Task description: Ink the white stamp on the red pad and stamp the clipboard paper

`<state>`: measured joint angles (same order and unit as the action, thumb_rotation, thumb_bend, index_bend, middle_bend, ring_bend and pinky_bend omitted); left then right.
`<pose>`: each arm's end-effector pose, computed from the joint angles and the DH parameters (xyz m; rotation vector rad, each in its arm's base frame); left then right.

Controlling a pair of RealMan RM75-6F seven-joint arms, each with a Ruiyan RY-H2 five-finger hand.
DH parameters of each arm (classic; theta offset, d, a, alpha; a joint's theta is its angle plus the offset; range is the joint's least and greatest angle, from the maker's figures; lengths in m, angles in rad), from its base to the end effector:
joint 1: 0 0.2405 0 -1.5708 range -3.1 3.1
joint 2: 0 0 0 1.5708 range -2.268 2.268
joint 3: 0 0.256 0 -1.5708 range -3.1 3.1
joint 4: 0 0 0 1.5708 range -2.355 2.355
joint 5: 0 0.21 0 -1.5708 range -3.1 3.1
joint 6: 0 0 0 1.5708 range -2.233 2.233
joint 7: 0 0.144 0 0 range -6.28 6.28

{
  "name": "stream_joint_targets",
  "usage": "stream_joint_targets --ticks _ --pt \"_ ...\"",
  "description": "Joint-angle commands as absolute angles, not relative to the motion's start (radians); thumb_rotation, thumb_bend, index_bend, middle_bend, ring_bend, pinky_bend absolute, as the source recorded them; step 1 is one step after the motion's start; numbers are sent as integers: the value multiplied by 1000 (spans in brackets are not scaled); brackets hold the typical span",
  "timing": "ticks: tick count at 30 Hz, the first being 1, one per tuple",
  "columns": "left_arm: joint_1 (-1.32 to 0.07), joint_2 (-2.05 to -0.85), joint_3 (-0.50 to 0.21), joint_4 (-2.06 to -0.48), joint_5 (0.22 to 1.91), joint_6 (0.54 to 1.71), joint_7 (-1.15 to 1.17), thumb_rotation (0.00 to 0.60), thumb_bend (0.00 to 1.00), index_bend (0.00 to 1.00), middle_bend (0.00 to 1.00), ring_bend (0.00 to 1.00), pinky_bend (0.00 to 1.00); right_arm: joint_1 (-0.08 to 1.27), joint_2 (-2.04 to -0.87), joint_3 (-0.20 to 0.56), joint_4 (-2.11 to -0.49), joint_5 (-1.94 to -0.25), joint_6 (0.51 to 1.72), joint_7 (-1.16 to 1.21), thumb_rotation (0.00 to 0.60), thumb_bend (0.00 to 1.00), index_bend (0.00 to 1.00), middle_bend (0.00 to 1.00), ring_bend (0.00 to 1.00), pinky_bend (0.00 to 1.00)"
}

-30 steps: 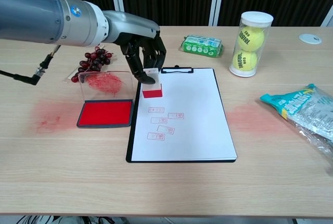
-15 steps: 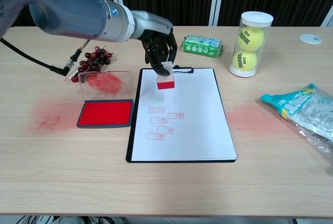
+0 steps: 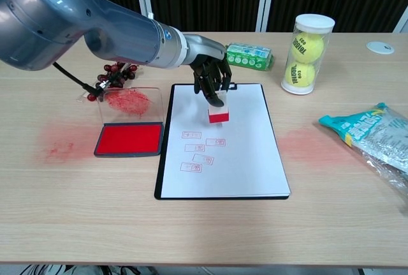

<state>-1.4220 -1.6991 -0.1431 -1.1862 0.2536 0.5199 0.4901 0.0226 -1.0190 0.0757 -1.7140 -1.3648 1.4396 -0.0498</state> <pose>-0.0026 0.4107 -0.0933 -2.1159 -1.2024 -0.6405 -0.3262 -0.1642 0.1859 1.2649 -0.9751 0.7529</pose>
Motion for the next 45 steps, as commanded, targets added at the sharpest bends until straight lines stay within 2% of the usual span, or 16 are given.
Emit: stream_joint_targets --ticks 1,34,45 --pt "-1428 -1716 -135 -1169 263 515 478 600 428 605 588 340 395 22 -1018 76 -1713 -1364 1440 -48 600 92 129 101 156 165" --pt "-1492 -1769 -50 -1106 235 532 466 600 428 606 589 340 395 22 -1018 75 -1714 -1364 1438 -46 600 92 129 101 156 164" --pt "-1498 -1774 -47 -1108 223 539 475 600 428 606 590 341 395 22 -1018 76 -1714 -1361 1437 -42 600 92 129 101 156 164"
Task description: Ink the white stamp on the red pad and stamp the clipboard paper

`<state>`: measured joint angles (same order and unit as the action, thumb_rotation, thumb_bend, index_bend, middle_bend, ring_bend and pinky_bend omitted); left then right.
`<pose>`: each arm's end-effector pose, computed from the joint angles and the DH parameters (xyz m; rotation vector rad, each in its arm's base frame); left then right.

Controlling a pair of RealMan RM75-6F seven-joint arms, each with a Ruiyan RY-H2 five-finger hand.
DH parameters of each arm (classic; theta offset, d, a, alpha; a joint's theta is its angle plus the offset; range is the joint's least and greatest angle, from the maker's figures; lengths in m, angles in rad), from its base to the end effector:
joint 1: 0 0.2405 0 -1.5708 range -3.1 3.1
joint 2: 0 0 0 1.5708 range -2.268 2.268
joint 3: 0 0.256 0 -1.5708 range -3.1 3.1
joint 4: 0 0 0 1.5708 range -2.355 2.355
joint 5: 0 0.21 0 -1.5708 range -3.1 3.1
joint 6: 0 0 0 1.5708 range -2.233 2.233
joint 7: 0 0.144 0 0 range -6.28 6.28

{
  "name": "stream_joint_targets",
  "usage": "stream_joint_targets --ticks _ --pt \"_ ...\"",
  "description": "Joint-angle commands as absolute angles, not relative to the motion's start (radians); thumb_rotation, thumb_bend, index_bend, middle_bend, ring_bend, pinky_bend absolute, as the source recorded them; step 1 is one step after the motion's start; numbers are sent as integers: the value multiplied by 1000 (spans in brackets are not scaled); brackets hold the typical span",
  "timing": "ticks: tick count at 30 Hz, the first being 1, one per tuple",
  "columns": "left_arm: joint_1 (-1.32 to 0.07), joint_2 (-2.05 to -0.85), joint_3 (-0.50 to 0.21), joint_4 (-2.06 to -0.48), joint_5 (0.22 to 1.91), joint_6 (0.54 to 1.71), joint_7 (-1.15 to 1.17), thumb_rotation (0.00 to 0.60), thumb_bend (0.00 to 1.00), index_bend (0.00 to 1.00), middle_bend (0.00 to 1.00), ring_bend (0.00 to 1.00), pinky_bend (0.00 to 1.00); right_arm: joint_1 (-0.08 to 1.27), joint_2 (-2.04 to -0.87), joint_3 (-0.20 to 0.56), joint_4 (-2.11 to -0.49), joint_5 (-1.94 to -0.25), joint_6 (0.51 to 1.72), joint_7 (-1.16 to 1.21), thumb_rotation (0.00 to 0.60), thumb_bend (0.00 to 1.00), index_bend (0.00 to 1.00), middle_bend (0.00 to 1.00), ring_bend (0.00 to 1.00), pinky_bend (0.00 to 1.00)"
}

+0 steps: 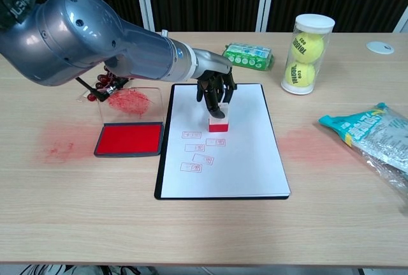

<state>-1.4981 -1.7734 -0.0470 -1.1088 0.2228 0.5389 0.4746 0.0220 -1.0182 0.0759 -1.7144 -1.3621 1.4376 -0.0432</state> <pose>-0.0008 0.4072 -0.1139 -2.1455 -1.1144 -0.5794 -0.3267 -0.1640 0.1860 1.2605 -0.9822 0.7551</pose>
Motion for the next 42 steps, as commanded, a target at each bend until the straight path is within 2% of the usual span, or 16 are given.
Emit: stream_joint_targets --ticks 1,42 --pt "-1499 -1775 -46 -1108 223 539 476 600 428 606 590 341 395 22 -1018 77 -1714 -1361 1437 -42 600 92 129 101 156 164" --pt "-1493 -1817 -15 -1055 214 539 520 600 428 619 612 354 395 23 -1018 80 -1715 -1351 1433 -35 600 91 129 102 156 165"
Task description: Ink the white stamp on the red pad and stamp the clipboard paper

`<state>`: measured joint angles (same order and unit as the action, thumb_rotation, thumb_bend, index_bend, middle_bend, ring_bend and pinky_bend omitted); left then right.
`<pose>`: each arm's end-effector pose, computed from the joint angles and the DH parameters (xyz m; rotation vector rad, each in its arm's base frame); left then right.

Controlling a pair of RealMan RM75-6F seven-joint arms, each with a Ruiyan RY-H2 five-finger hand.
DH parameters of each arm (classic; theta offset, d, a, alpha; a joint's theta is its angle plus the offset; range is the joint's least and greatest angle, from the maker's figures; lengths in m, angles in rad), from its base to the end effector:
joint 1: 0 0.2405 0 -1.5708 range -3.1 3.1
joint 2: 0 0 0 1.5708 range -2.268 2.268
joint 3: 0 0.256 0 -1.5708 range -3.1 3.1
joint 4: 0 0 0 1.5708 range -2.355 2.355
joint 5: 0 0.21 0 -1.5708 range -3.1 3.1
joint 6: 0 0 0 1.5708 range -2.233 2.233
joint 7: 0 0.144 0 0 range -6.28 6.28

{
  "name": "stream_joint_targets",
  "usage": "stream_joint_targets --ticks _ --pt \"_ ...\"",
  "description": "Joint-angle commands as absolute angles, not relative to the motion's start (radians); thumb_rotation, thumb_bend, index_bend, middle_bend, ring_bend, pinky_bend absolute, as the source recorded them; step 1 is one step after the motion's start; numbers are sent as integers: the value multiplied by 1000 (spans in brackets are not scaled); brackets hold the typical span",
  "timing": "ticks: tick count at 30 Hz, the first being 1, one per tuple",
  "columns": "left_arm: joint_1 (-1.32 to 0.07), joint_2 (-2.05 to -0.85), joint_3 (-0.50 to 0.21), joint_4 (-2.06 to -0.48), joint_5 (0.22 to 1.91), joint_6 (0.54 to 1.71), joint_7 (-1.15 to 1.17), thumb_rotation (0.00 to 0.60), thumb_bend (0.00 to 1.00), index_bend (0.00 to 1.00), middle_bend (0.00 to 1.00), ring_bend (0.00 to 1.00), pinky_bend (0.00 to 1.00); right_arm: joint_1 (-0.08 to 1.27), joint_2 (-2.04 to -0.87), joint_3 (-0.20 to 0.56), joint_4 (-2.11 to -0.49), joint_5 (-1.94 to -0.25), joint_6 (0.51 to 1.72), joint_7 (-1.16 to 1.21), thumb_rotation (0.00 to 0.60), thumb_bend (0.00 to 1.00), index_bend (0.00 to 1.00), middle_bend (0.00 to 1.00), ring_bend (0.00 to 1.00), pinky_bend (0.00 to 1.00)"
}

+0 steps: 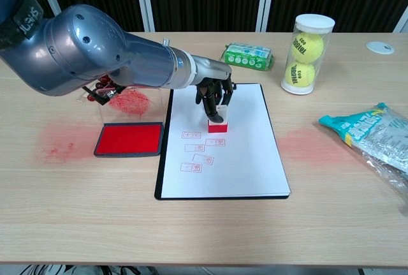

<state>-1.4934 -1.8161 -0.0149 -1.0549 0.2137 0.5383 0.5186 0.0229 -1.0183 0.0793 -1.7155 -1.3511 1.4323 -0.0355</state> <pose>-0.0121 0.4074 -0.1236 -2.1540 -1.0526 -0.5250 -0.3278 -0.1647 0.1862 1.2492 -0.9942 0.7570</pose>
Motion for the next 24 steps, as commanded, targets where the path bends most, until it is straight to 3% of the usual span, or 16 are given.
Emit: stream_joint_targets --ticks 1,24 --pt "-1493 -1817 -14 -1055 213 539 522 600 428 619 612 354 395 23 -1018 80 -1715 -1351 1433 -35 600 92 129 102 156 165" --pt "-1491 -1787 -39 -1109 217 584 551 600 428 620 612 354 395 23 -1020 79 -1715 -1355 1435 -37 600 92 129 103 156 165"
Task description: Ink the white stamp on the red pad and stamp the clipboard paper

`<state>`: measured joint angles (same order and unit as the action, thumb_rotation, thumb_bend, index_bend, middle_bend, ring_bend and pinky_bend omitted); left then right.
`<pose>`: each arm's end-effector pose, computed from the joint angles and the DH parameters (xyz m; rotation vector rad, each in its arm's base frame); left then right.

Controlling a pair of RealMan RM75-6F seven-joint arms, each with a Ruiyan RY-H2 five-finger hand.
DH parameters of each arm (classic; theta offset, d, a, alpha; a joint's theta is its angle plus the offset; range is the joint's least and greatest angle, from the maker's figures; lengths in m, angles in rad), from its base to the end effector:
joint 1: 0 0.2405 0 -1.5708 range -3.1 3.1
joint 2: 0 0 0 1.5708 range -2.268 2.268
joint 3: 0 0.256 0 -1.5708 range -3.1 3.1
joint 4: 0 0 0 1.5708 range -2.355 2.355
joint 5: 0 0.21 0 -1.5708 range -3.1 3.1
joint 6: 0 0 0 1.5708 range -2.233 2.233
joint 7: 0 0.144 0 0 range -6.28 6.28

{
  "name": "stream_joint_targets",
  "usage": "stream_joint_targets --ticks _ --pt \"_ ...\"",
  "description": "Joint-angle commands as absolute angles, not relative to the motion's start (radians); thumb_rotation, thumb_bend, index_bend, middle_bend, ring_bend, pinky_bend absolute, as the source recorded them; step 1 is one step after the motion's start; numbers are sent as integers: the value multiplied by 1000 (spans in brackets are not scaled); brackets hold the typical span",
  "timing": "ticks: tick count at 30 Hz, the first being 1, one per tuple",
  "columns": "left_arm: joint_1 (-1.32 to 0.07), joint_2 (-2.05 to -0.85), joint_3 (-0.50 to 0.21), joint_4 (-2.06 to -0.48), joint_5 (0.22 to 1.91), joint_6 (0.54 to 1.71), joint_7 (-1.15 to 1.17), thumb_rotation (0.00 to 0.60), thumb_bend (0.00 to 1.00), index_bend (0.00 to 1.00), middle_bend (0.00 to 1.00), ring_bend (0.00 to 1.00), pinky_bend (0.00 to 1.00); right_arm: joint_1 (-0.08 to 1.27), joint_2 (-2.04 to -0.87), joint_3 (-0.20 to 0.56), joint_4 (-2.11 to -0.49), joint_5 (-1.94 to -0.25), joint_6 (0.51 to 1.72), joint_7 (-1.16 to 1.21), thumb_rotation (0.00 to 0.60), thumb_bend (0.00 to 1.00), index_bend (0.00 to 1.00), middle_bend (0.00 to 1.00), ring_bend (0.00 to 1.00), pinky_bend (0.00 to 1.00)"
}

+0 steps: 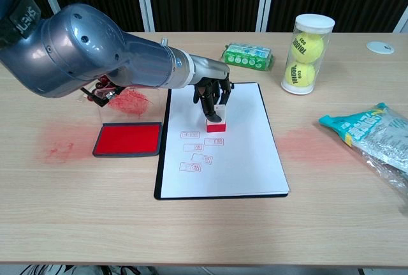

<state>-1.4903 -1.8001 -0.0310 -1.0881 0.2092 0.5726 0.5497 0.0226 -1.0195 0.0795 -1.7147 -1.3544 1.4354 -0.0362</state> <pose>-0.0086 0.4069 -0.1184 -2.1439 -1.0307 -0.5387 -0.3273 -0.1647 0.1861 1.2504 -0.9903 0.7599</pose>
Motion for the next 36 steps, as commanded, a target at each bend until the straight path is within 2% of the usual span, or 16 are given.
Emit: stream_joint_targets --ticks 1,13,21,28,36 --pt "-1491 -1783 -41 -1117 218 588 552 600 428 620 612 354 396 23 -1020 79 -1715 -1355 1435 -37 600 92 129 103 156 165" --pt "-1493 -1607 -81 -1358 226 654 552 600 428 621 612 354 395 23 -1020 78 -1715 -1356 1434 -40 600 92 129 103 156 164" --pt "-1457 -1366 -71 -1605 276 656 524 600 428 622 614 354 395 22 -1019 81 -1713 -1349 1436 -42 600 92 128 103 156 165" --pt "-1351 -1133 -63 -1764 414 587 421 600 428 622 616 354 395 23 -1024 82 -1710 -1346 1439 -56 600 93 128 102 156 165" --pt "-1175 -957 -80 -1803 651 450 255 600 428 622 617 354 395 22 -1028 83 -1709 -1342 1442 -72 600 92 129 102 156 164"
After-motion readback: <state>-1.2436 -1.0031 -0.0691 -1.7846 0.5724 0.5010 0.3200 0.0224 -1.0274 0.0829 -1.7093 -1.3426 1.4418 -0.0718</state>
